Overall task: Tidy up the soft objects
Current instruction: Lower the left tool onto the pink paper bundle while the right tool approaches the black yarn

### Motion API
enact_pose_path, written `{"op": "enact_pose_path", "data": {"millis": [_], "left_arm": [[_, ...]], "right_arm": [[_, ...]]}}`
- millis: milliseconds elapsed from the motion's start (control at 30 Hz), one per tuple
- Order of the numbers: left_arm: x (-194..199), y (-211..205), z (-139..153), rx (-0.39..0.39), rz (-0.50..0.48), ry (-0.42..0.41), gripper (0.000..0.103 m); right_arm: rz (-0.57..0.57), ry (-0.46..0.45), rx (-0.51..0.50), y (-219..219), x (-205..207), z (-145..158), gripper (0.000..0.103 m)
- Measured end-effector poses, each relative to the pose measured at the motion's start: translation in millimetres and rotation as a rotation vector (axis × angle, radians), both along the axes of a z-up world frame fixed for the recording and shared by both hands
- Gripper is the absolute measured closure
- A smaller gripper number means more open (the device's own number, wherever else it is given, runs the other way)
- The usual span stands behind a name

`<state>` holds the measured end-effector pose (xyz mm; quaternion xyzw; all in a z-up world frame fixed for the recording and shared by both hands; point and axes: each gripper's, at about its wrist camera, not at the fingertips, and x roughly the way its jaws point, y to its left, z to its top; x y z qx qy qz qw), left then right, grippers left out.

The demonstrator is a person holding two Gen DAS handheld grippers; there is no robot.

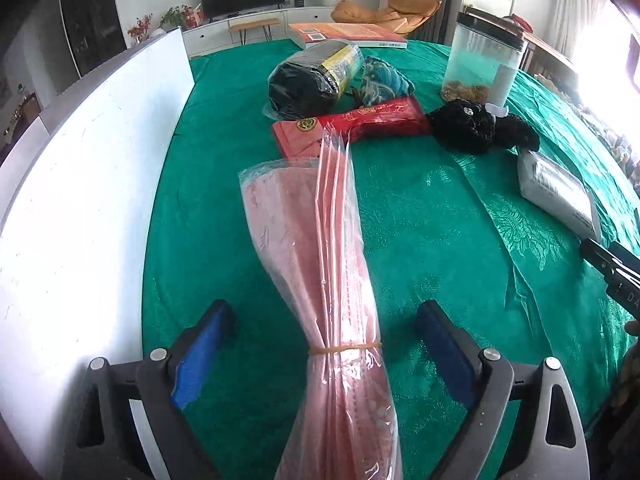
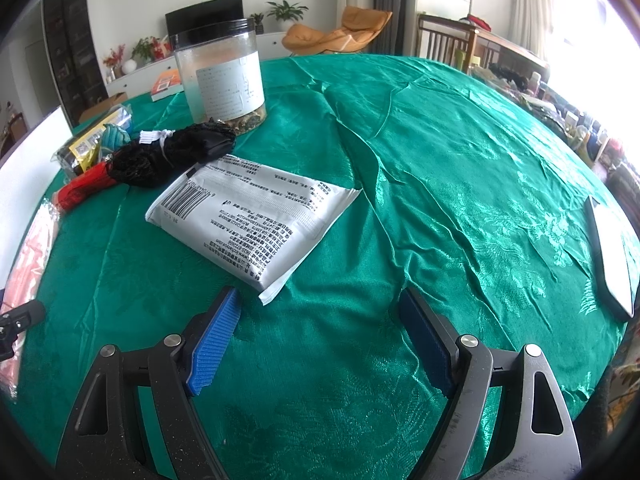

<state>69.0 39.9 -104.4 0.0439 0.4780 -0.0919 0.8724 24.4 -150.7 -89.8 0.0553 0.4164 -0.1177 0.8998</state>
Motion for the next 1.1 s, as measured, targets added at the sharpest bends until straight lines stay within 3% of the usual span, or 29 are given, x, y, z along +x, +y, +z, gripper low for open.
{"op": "enact_pose_path", "data": {"millis": [100, 433, 533, 567, 633, 733, 833, 900, 967, 1000, 1100], "left_arm": [[-4, -3, -3, -0.005, -0.021, -0.037, 0.0], [-4, -2, -2, -0.012, -0.018, -0.05, 0.0], [-4, -2, -2, -0.012, -0.016, -0.05, 0.0], [-4, -2, -2, -0.012, -0.016, -0.05, 0.0], [-5, -2, -2, -0.012, -0.016, -0.05, 0.0], [-5, -2, -2, -0.012, -0.017, -0.05, 0.0], [-4, -3, -2, -0.013, -0.018, -0.051, 0.0], [-4, -3, -2, -0.014, -0.02, -0.052, 0.0], [-4, -4, -2, -0.014, -0.02, -0.052, 0.0], [-4, -4, -2, -0.014, -0.02, -0.052, 0.0], [-5, -3, -2, -0.014, -0.019, -0.052, 0.0]], "right_arm": [[0.0, 0.0, 0.0, 0, 0, 0, 0.019], [0.0, -0.007, 0.01, 3, -8, 3, 0.021], [0.057, -0.124, 0.148, 9, -13, 34, 0.021], [0.099, -0.164, 0.15, 14, -7, 48, 0.02], [0.197, -0.171, 0.117, 27, 21, 67, 0.02], [0.4, -0.056, 0.058, 58, 81, 69, 0.02], [0.609, 0.006, -0.17, 103, 117, 54, 0.02], [0.674, 0.063, -0.311, 120, 135, 35, 0.021], [0.672, 0.128, -0.338, 121, 148, 19, 0.025], [0.661, 0.142, -0.322, 118, 151, 17, 0.052], [0.591, 0.098, -0.24, 99, 139, 31, 0.061]]}}
